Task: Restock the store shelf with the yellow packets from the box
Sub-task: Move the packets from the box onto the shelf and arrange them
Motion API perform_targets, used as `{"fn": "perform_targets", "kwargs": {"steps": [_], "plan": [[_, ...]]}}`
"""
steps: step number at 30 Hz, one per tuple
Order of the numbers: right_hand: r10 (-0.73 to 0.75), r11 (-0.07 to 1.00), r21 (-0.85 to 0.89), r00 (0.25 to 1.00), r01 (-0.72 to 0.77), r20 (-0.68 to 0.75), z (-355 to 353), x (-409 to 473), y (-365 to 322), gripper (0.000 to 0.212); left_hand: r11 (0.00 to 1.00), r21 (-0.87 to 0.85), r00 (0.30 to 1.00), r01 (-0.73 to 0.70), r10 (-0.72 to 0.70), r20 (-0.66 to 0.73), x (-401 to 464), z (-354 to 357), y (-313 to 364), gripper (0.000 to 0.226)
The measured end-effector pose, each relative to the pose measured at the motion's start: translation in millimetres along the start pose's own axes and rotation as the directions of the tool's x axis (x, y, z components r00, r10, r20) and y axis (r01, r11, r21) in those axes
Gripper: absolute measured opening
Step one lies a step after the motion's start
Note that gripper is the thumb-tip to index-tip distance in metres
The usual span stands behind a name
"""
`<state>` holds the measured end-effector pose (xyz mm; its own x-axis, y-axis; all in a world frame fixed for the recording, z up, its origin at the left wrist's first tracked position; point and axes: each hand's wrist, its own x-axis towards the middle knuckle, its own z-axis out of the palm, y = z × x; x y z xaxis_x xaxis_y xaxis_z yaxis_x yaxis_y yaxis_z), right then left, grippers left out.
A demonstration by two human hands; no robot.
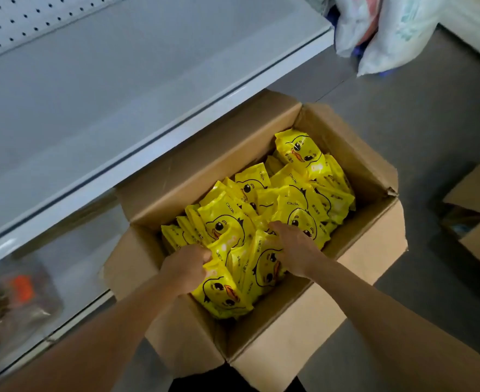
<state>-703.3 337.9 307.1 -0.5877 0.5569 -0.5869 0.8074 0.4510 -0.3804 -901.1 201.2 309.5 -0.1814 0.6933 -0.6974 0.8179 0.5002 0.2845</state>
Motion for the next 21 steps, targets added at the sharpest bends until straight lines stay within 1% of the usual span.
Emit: {"fn": "perform_targets", "kwargs": {"steps": [2, 3, 4, 5, 7, 8, 9, 10, 12, 13, 14, 16, 18, 19, 20, 21], "plan": [[-0.023, 1.0, -0.019, 0.999, 0.024, 0.043, 7.3, 9.9, -0.3, 0.073, 0.994, -0.109, 1.0, -0.02, 0.019, -0.014, -0.6, -0.8, 2.9, 0.02], [-0.029, 0.999, -0.036, 0.998, 0.031, 0.054, 10.8, 13.4, -0.6, 0.073, 0.991, -0.134, 0.999, -0.017, 0.012, -0.038, 0.2, -3.0, 2.8, 0.016], [-0.033, 0.997, -0.071, 0.998, 0.037, 0.056, 13.7, 16.0, -1.2, 0.07, 0.99, -0.139, 0.997, -0.022, 0.012, -0.073, -0.2, -7.6, 3.4, 0.006], [-0.041, 0.992, -0.118, 0.998, 0.046, 0.045, 16.6, 19.4, -0.7, 0.062, 0.992, -0.122, 0.993, -0.023, 0.009, -0.117, 0.4, -13.2, 4.2, 0.008], [-0.062, 0.973, -0.219, 0.997, 0.068, 0.034, 16.5, 23.1, -1.8, 0.042, 0.999, -0.043, 0.979, -0.013, 0.004, -0.203, 1.9, -26.8, 8.7, 0.026], [-0.081, 0.965, -0.247, 0.995, 0.092, 0.053, 14.8, 23.0, -2.1, 0.037, 1.0, -0.002, 0.972, 0.002, -0.002, -0.235, 2.9, -34.2, 12.2, 0.031], [-0.109, 0.961, -0.245, 0.991, 0.125, 0.08, 12.6, 21.9, -1.4, 0.037, 0.999, 0.029, 0.967, 0.019, -0.011, -0.253, 5.6, -40.6, 15.8, 0.033], [-0.128, 0.967, -0.206, 0.986, 0.149, 0.11, 8.8, 20.2, 0.3, 0.037, 0.998, 0.056, 0.966, 0.032, -0.017, -0.257, 9.6, -46.3, 19.7, 0.034], [-0.135, 0.985, -0.088, 0.98, 0.149, 0.149, -6.7, 15.4, 4.3, 0.04, 0.993, 0.108, 0.973, 0.037, -0.011, -0.229, 19.4, -54.9, 29.4, 0.034], [-0.134, 0.989, -0.036, 0.98, 0.141, 0.148, -18.1, 14.3, 6.4, 0.039, 0.992, 0.121, 0.975, 0.03, -0.002, -0.224, 24.9, -58.4, 33.8, 0.034], [-0.138, 0.99, 0.008, 0.981, 0.138, 0.134, -30.3, 15.1, 9.8, 0.033, 0.993, 0.119, 0.973, 0.022, 0.006, -0.229, 30.7, -61.2, 37.7, 0.033], [-0.141, 0.987, 0.085, 0.988, 0.135, 0.068, -55.9, 20.3, 17.6, 0.011, 0.999, 0.027, 0.968, 0.017, -0.01, -0.252, 42.7, -62.3, 43.7, 0.029], [-0.106, 0.982, 0.156, 0.994, 0.103, 0.005, -78.6, 30.4, 26.7, 0.012, 0.987, -0.16, 0.949, 0.008, -0.058, -0.31, 55.6, -61.7, 46.8, 0.024], [-0.078, 0.98, 0.181, 0.997, 0.081, -0.025, -86.7, 36.6, 32.7, 0.019, 0.965, -0.264, 0.938, -0.005, -0.087, -0.337, 60.8, -61.5, 48.3, 0.024], [-0.032, 0.98, 0.193, 0.998, 0.042, -0.053, -92.2, 42.5, 38.6, 0.033, 0.935, -0.353, 0.925, -0.023, -0.113, -0.362, 66.2, -60.7, 48.2, 0.026], [0.015, 0.976, 0.216, 0.997, 0.001, -0.071, -94.6, 47.7, 44.5, 0.042, 0.909, -0.413, 0.913, -0.044, -0.132, -0.386, 70.9, -60.0, 47.6, 0.03]]}}
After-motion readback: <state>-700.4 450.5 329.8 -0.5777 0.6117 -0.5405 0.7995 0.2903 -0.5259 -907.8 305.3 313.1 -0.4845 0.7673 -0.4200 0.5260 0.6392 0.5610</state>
